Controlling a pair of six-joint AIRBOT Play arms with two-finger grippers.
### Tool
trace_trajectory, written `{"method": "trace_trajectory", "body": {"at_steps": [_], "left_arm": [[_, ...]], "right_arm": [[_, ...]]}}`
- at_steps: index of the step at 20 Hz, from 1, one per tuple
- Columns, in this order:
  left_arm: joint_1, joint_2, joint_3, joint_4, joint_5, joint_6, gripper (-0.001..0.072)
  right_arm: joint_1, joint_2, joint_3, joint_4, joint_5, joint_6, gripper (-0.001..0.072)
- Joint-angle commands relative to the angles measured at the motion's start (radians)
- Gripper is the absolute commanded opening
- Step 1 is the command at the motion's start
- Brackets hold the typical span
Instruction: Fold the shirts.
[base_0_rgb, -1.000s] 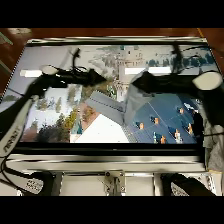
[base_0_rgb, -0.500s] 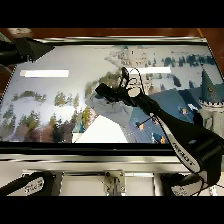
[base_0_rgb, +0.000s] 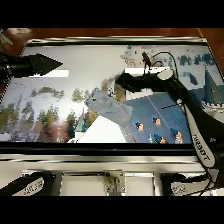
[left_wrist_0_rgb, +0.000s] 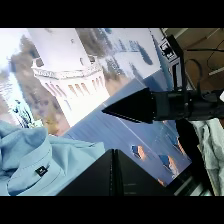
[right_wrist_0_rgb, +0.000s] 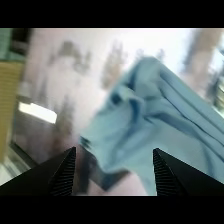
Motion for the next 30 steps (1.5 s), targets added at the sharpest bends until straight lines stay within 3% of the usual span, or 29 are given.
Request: {"method": "trace_trajectory", "body": {"at_steps": [1,3,7,13,14,15,16,17,19,21,24,30], "left_arm": [[-0.006,0.003,-0.021,0.007,0.008,-0.001,0.0037],[-0.006,0.003,-0.021,0.007,0.009,-0.001,0.0037],[-0.006,0.003,-0.021,0.007,0.011,-0.002,0.0037],[-0.005,0.003,-0.021,0.007,0.011,-0.001,0.0038],[-0.005,0.003,-0.021,0.007,0.012,-0.001,0.0037],[-0.005,0.003,-0.021,0.007,0.012,-0.001,0.0037],[-0.005,0.003,-0.021,0.007,0.012,-0.001,0.0037],[-0.005,0.003,-0.021,0.007,0.011,-0.001,0.0037],[-0.006,0.003,-0.021,0.007,0.011,-0.001,0.0037],[-0.005,0.002,-0.021,0.007,0.011,-0.001,0.0037],[-0.006,0.003,-0.021,0.007,0.011,-0.001,0.0038],[-0.006,0.003,-0.021,0.003,-0.024,-0.013,0.0038]], "right_arm": [[-0.128,0.024,-0.041,-0.526,0.428,0.219,0.0671],[-0.138,0.023,-0.141,-0.481,0.41,0.217,0.067],[-0.078,0.0,-0.32,-0.254,0.101,0.208,0.067],[0.032,-0.105,-0.333,0.026,-0.136,0.197,0.0664],[0.038,-0.105,-0.333,0.055,-0.169,0.197,0.0633],[0.037,-0.105,-0.333,0.085,-0.189,0.195,0.0487],[0.029,-0.104,-0.33,0.108,-0.194,0.183,0.0183],[0.014,-0.097,-0.317,0.134,-0.175,0.159,0.0068],[-0.035,-0.053,-0.266,0.188,-0.079,0.017,0.0062],[-0.11,0.022,-0.176,0.229,0.069,-0.057,0.0061],[-0.259,0.147,-0.005,0.216,0.238,0.015,0.0061],[-0.684,0.263,0.25,0.161,0.361,0.22,0.0061]]}}
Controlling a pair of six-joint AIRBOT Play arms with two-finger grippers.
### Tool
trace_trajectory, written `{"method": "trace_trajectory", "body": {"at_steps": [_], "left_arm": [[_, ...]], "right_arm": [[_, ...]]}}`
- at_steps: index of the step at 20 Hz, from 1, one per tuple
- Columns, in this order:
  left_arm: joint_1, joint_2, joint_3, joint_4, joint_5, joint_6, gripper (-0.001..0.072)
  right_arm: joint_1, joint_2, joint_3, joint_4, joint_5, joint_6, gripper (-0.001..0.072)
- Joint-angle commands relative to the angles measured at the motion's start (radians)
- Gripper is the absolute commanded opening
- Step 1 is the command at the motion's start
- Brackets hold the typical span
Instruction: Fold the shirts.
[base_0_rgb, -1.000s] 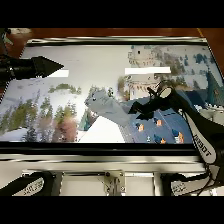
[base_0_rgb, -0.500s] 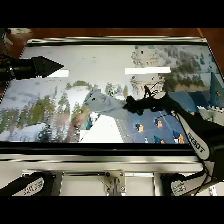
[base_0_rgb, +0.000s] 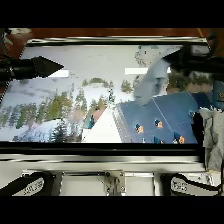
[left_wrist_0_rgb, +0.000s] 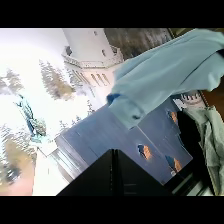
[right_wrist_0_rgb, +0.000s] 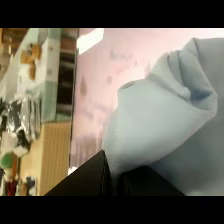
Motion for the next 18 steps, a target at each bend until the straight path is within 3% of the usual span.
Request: {"method": "trace_trajectory", "body": {"at_steps": [1,6,12,14,18], "left_arm": [[0.0,0.001,0.0,-0.002,-0.037,-0.015,0.0037],[0.0,0.001,0.0,-0.003,-0.091,-0.041,0.0038],[0.0,0.001,0.0,-0.003,-0.093,-0.049,0.0038],[-0.001,0.0,0.0,-0.003,-0.092,-0.049,0.0038],[0.0,0.0,0.0,-0.002,-0.093,-0.049,0.0038]], "right_arm": [[-0.267,0.046,0.13,-0.011,0.108,0.115,0.0061],[-0.594,0.046,0.147,-0.057,0.152,0.135,0.0061],[-0.742,0.043,0.147,-0.289,0.114,0.136,0.0062],[-0.743,0.027,0.147,-0.265,0.091,0.135,0.0062],[-0.743,-0.007,0.147,-0.071,-0.027,0.134,0.0061]]}}
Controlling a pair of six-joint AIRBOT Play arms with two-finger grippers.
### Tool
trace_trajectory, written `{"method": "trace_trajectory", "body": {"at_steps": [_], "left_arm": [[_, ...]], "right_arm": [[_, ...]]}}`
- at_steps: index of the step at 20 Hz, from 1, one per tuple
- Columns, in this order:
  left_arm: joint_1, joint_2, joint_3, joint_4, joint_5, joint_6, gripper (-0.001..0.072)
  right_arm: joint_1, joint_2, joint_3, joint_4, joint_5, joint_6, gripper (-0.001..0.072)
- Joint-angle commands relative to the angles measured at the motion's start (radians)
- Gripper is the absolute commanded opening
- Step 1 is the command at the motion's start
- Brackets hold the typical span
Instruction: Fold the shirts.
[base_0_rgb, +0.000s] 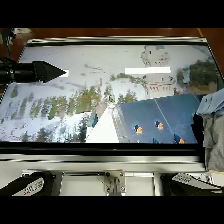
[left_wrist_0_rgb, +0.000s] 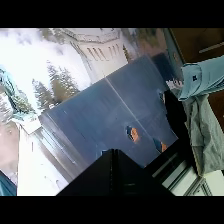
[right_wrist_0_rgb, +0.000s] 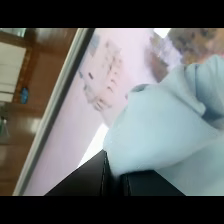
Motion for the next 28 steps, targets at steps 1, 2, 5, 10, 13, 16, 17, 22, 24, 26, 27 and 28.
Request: {"method": "trace_trajectory", "body": {"at_steps": [1,2,5,10,13,16,17,22,24,26,27,28], "left_arm": [[0.0,0.0,0.0,0.0,-0.001,-0.001,0.0038],[0.0,0.0,0.0,0.0,-0.001,-0.001,0.0038],[0.0,0.0,0.0,0.0,-0.001,-0.001,0.0038],[0.0,0.0,0.0,0.0,-0.001,0.0,0.0038],[-0.013,0.0,0.0,0.0,-0.001,0.0,0.0038],[-0.034,0.0,0.0,0.001,0.0,0.001,0.0038],[-0.038,0.0,0.0,0.0,-0.001,0.0,0.0038],[-0.04,0.0,0.0,0.001,-0.001,0.001,0.0038],[-0.04,0.0,0.0,0.001,-0.001,0.0,0.0038],[-0.04,0.0,0.0,0.001,-0.001,0.001,0.0038],[-0.04,0.0,0.0,0.001,0.0,0.0,0.0038],[-0.04,0.0,0.0,0.001,0.0,0.0,0.0038]], "right_arm": [[-0.01,-0.018,0.001,0.123,-0.13,0.0,0.0062],[-0.01,-0.018,0.001,0.13,-0.153,0.0,0.0062],[-0.027,-0.018,0.001,0.07,-0.079,-0.005,0.0062],[-0.098,-0.018,0.001,-0.315,0.332,-0.026,0.0062],[-0.14,-0.013,-0.015,-0.476,0.424,0.005,0.0062],[-0.149,-0.013,-0.08,-0.62,0.498,0.005,0.0062],[-0.148,-0.013,-0.109,-0.641,0.506,0.004,0.0062],[-0.148,-0.013,-0.28,-0.785,0.497,-0.008,0.0062],[-0.148,-0.013,-0.329,-0.864,0.475,-0.006,0.0063],[-0.148,-0.013,-0.363,-0.894,0.427,0.005,0.0372],[-0.148,-0.013,-0.365,-0.896,0.412,-0.018,0.068],[-0.148,-0.013,-0.356,-0.898,0.411,-0.036,0.0688]]}}
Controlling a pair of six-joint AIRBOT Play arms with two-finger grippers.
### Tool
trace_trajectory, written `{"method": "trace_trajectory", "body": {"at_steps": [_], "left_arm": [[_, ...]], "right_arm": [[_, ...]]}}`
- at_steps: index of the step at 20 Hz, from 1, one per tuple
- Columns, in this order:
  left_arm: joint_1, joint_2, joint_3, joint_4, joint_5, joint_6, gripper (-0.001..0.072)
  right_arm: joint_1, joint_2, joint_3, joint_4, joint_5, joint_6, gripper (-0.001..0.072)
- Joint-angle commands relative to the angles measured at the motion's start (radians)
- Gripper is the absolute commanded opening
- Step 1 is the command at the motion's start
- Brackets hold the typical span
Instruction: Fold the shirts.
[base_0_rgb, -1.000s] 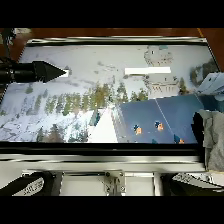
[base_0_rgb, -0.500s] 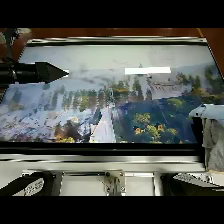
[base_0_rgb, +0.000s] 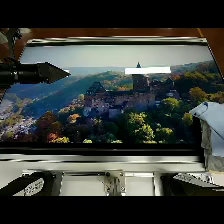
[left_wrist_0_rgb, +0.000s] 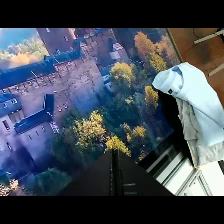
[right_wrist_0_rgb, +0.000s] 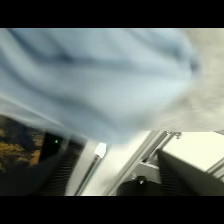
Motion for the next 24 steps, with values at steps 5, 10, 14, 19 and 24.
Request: {"method": "trace_trajectory", "body": {"at_steps": [5,10,14,19,24], "left_arm": [[0.0,0.0,0.0,0.015,0.095,0.0,0.0037],[-0.064,-0.02,0.013,0.535,0.164,-0.299,0.0035],[-0.245,-0.138,0.107,1.055,-0.251,-0.457,0.0037],[-0.374,-0.239,0.136,1.073,-0.287,-0.452,0.0669],[-0.341,-0.251,0.135,1.119,-0.288,-0.442,0.0669]], "right_arm": [[0.011,0.001,0.287,-0.008,-0.056,-0.075,0.0682],[0.217,0.02,0.659,0.352,-0.379,-0.014,0.0682],[0.638,0.022,0.62,0.19,-0.246,-0.019,0.0682],[0.99,-0.052,0.418,0.063,-0.143,-0.042,0.0682],[1.091,-0.076,0.383,-0.024,-0.144,-0.059,0.0682]]}}
